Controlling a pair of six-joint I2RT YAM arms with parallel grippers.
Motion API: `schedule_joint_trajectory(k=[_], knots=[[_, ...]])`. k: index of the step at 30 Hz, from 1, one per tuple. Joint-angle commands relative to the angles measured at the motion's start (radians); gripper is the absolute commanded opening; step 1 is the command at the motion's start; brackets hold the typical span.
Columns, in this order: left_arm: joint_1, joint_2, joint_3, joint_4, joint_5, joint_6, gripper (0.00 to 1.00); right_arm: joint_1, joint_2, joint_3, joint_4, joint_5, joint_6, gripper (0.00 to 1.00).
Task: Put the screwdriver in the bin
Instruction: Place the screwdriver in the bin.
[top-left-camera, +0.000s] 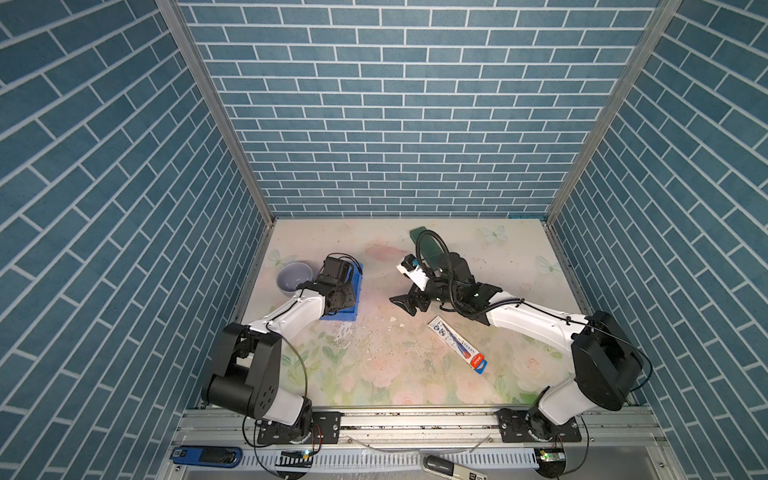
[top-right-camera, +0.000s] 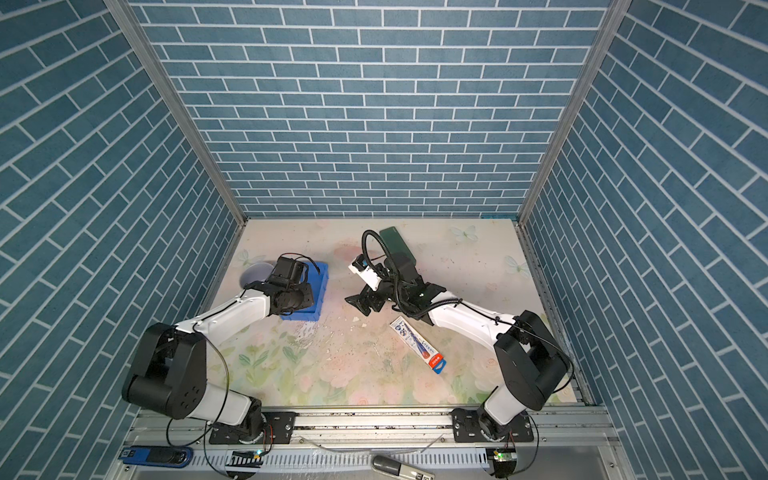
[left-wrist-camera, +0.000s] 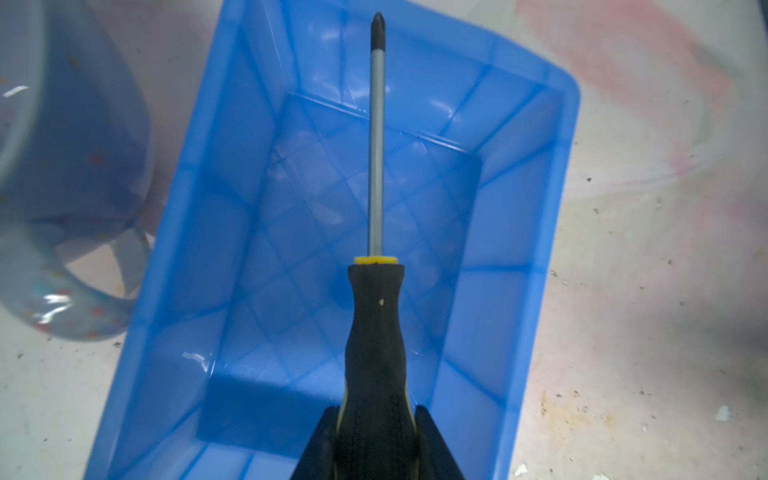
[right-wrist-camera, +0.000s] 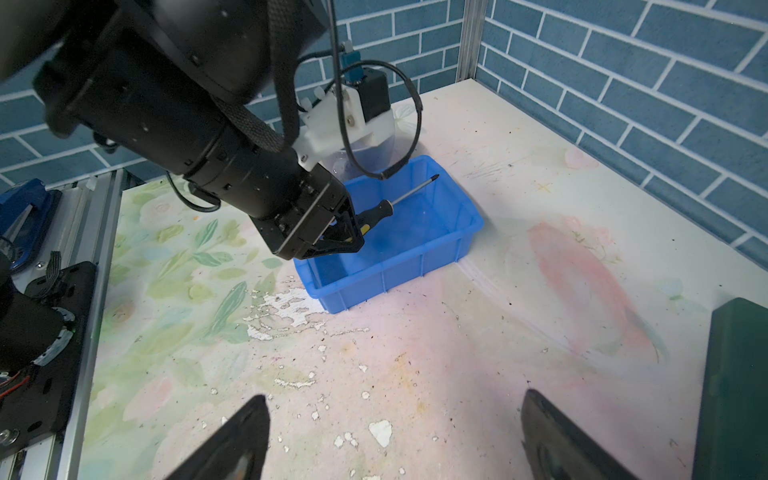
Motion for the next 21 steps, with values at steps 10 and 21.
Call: schedule_joint_trajectory(k=[10, 21], knots=[[0.011, 0.102, 0.033, 0.048, 0.01, 0.015, 0.28, 0.013, -0.004, 0.053, -0.013, -0.024, -0.073, 0.94], [0.011, -0.011, 0.02, 0.018, 0.003, 0.035, 0.65, 0.015, -0.012, 0.046, 0.011, -0.036, -0.065, 0.95]])
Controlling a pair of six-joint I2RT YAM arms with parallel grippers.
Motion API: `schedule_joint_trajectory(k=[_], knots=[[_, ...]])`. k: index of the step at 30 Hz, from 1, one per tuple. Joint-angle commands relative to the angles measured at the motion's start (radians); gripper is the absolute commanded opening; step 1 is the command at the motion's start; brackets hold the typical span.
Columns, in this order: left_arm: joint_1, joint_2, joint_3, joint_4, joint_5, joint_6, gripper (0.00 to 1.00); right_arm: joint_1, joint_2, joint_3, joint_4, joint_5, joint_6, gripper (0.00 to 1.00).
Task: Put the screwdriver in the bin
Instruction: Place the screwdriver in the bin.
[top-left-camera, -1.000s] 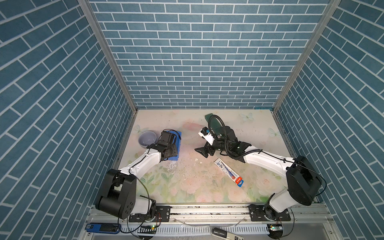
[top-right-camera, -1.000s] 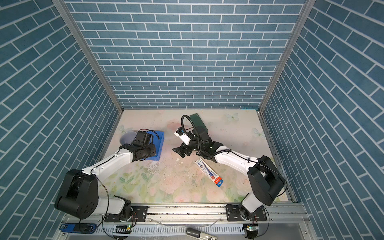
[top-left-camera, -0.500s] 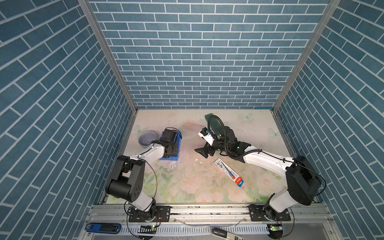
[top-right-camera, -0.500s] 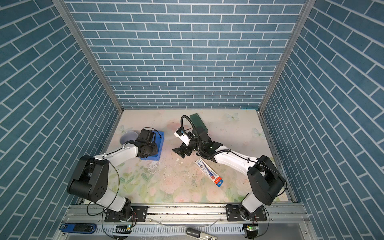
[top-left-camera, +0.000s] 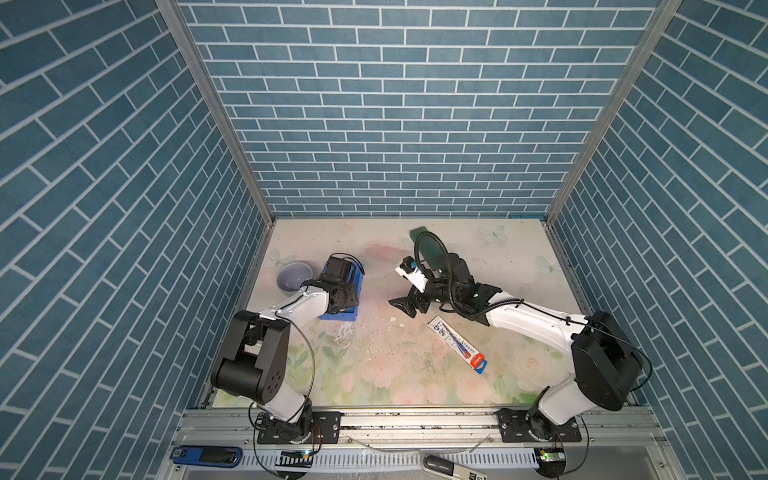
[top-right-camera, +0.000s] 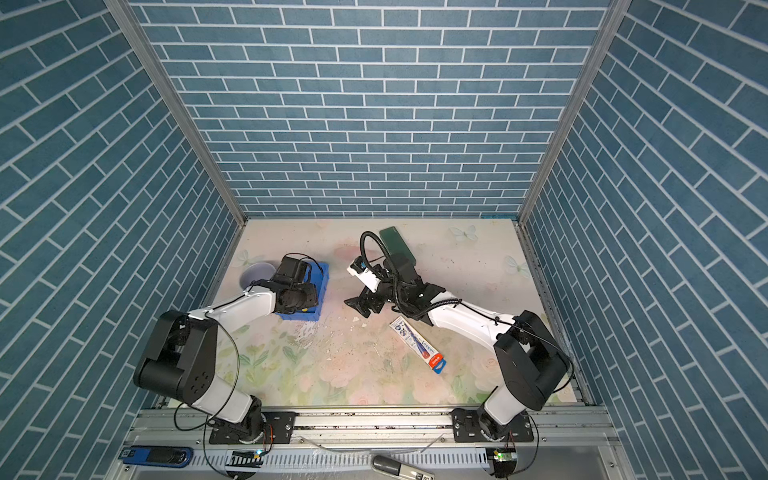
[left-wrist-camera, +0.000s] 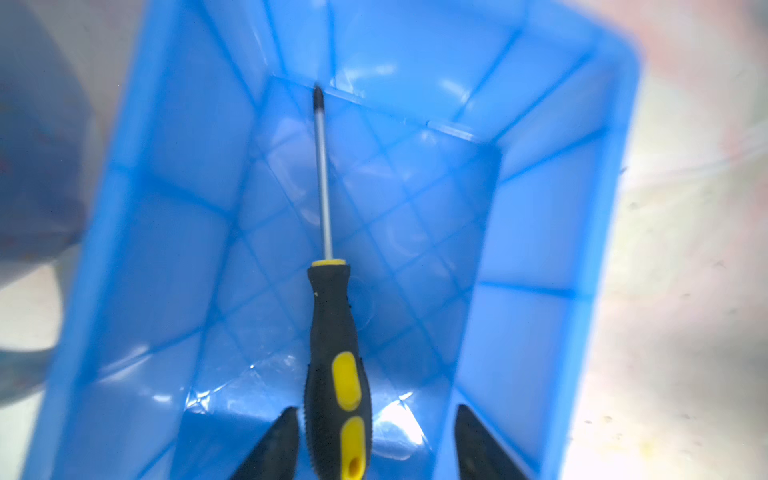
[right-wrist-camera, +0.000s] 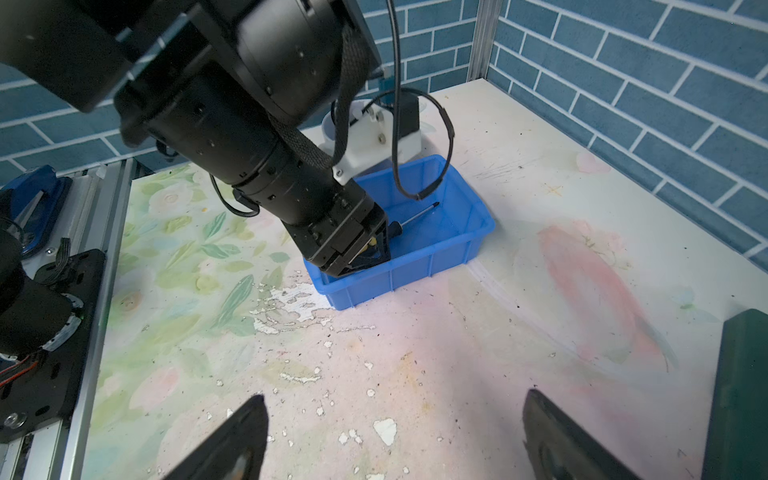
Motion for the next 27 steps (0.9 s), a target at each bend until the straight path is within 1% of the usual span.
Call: schedule_joint_trajectory(k=[1, 2, 4, 6, 9, 10, 14, 17, 19, 23, 25, 27], knots=[[0.006, -0.073, 0.013, -0.026, -0.006, 0.021, 0.7, 0.007, -0.016, 0.043, 0.023, -0.019, -0.04, 0.95], [0.006, -0.091, 0.013, -0.034, -0.01, 0.024, 0.72, 0.006, -0.019, 0.038, 0.029, -0.017, -0.036, 0.95], [0.006, -0.14, 0.017, -0.044, -0.016, 0.041, 0.79, 0.005, -0.027, 0.026, 0.051, -0.009, -0.03, 0.96], [0.004, -0.19, 0.016, -0.035, -0.019, 0.071, 0.84, 0.001, -0.036, 0.013, 0.069, -0.001, -0.023, 0.96], [0.001, -0.281, -0.015, 0.031, -0.039, 0.154, 0.98, -0.012, -0.053, -0.003, 0.085, 0.019, -0.009, 0.96], [0.001, -0.31, -0.03, 0.063, -0.055, 0.184, 1.0, -0.016, -0.061, -0.01, 0.093, 0.032, -0.005, 0.97], [0.002, -0.404, -0.092, 0.189, -0.127, 0.285, 1.0, -0.051, -0.102, -0.048, 0.123, 0.083, 0.018, 0.97], [0.003, -0.462, -0.173, 0.334, -0.187, 0.342, 1.0, -0.095, -0.153, -0.097, 0.161, 0.152, 0.039, 0.98], [0.003, -0.489, -0.246, 0.449, -0.233, 0.402, 1.0, -0.14, -0.194, -0.148, 0.202, 0.208, 0.059, 0.99], [0.009, -0.516, -0.343, 0.588, -0.34, 0.511, 1.0, -0.248, -0.265, -0.236, 0.229, 0.303, 0.077, 0.99], [0.021, -0.517, -0.395, 0.649, -0.379, 0.514, 1.0, -0.314, -0.297, -0.283, 0.232, 0.364, 0.092, 0.99], [0.037, -0.52, -0.436, 0.683, -0.374, 0.515, 1.0, -0.373, -0.323, -0.322, 0.235, 0.401, 0.099, 0.99]])
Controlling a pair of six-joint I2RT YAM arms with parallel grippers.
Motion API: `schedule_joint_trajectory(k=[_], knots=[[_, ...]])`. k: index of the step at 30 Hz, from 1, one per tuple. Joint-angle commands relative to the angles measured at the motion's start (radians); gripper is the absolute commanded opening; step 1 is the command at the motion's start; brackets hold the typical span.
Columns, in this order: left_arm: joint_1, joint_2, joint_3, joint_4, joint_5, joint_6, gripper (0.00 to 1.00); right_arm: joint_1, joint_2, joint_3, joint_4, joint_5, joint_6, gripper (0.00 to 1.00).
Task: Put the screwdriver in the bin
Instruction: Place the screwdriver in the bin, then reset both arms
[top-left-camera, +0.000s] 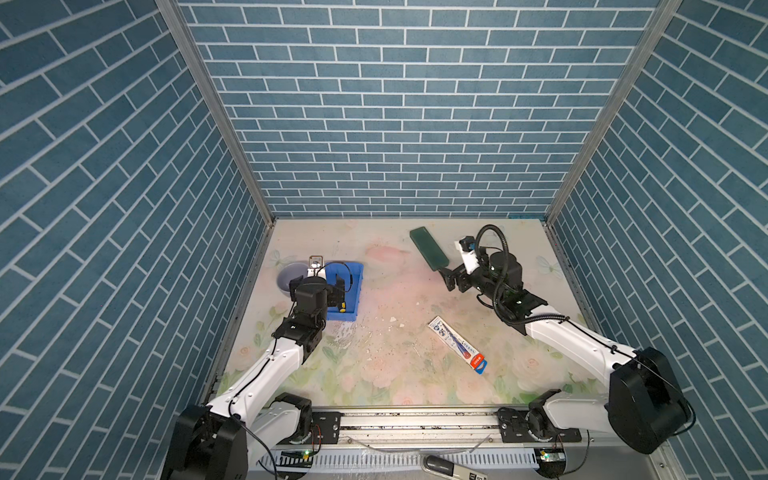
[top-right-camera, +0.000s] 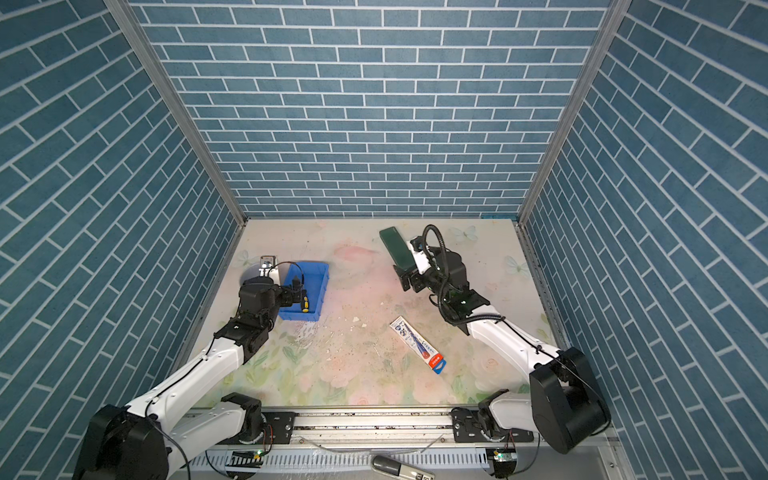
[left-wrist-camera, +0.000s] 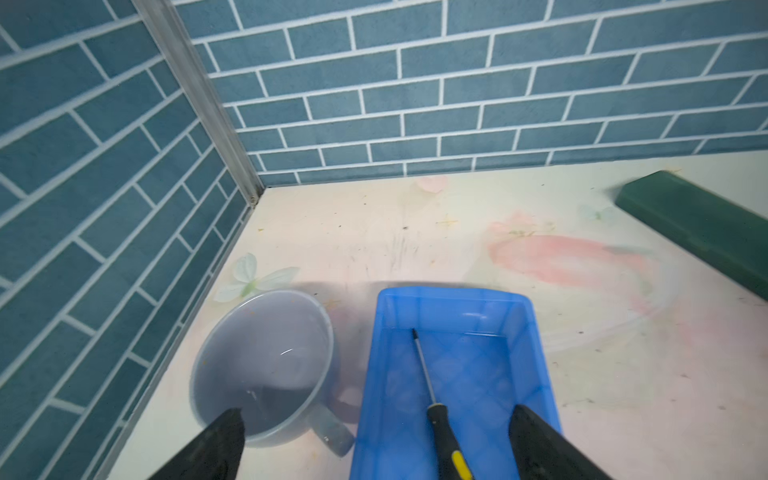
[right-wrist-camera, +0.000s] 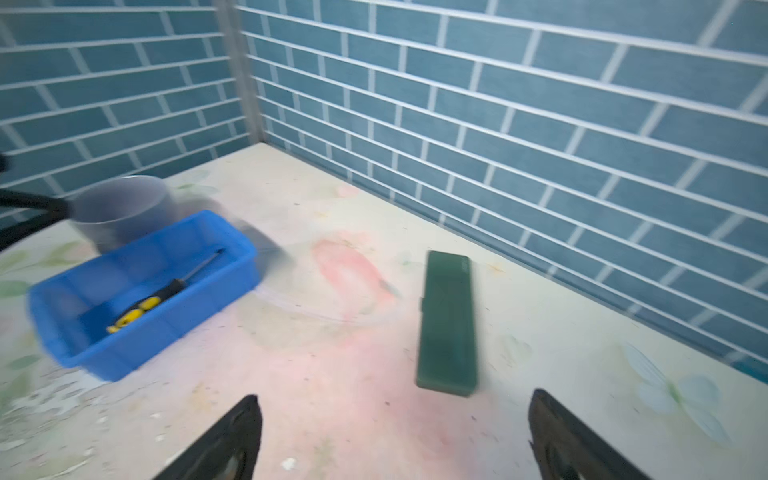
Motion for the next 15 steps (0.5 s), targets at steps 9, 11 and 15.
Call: schedule_joint_trajectory(k=[9, 11, 15], knots=[[0.084, 0.071, -0.16, 0.287, -0.055, 0.074, 1.0, -0.268, -0.101, -0.227, 0.059, 0.282, 0.001, 0.99], [0.101, 0.107, -0.169, 0.332, -0.035, 0.071, 1.0, -0.314, -0.09, -0.27, 0.116, 0.299, 0.031, 0.99], [0.144, 0.196, -0.189, 0.459, 0.05, 0.071, 1.0, -0.371, -0.033, -0.337, 0.242, 0.318, 0.042, 0.99]])
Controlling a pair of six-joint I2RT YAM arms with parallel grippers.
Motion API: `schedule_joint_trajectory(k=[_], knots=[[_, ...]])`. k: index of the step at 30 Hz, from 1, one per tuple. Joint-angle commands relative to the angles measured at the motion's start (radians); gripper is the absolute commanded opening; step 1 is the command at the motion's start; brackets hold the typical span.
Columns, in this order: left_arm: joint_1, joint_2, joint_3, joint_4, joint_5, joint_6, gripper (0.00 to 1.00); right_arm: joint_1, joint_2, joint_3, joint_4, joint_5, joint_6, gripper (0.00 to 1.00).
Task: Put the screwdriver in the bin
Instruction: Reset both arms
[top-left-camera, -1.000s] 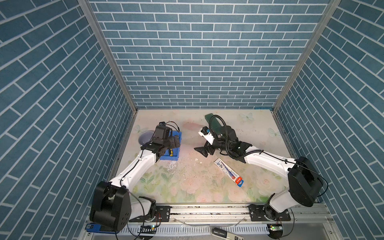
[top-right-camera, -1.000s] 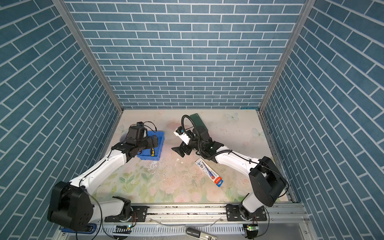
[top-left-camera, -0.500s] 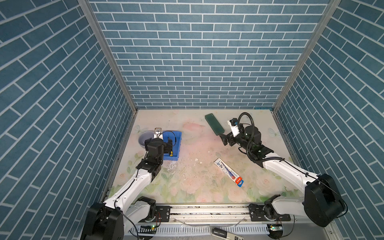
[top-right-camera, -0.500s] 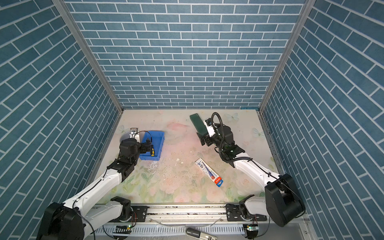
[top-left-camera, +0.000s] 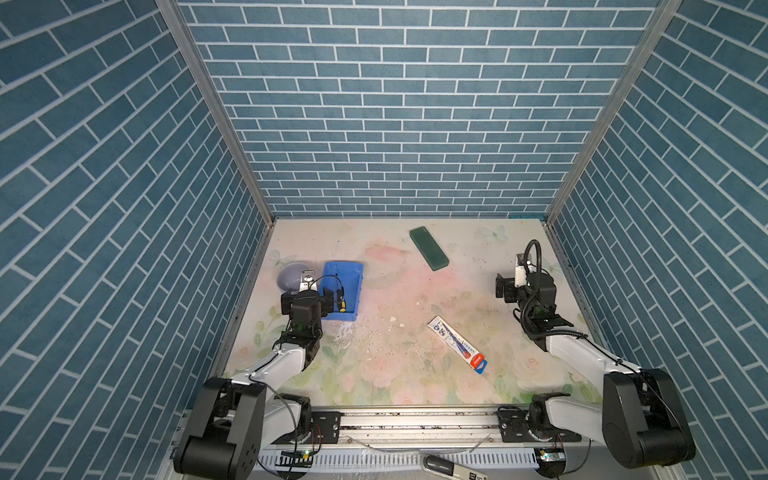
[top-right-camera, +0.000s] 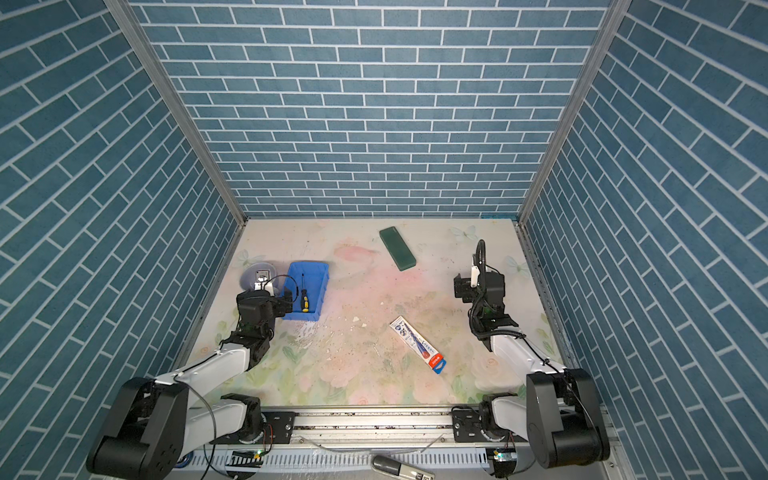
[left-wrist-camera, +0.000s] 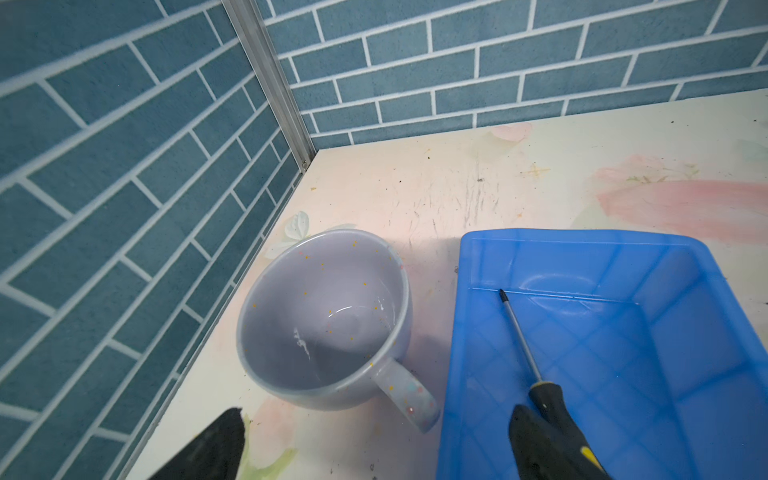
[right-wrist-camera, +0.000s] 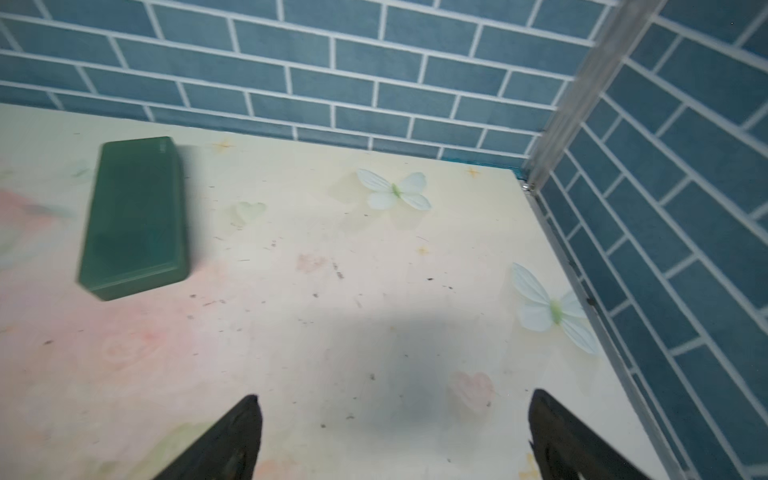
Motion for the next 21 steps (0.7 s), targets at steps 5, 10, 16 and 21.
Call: schedule_joint_trajectory(k=[5, 10, 16, 21], knots=[[0.084, 0.112, -0.007, 0.244, 0.168, -0.007, 1.0, -0.114, 0.114, -0.118, 0.303, -0.03, 0.058, 0.99], [0.115, 0.203, 0.016, 0.311, 0.217, 0.007, 1.0, -0.167, 0.224, -0.153, 0.475, -0.091, 0.088, 0.99], [0.116, 0.326, 0.038, 0.368, 0.242, 0.016, 1.0, -0.191, 0.304, -0.144, 0.525, -0.127, 0.106, 0.99], [0.116, 0.337, 0.067, 0.329, 0.247, 0.018, 1.0, -0.194, 0.305, -0.128, 0.495, -0.114, 0.111, 0.99]])
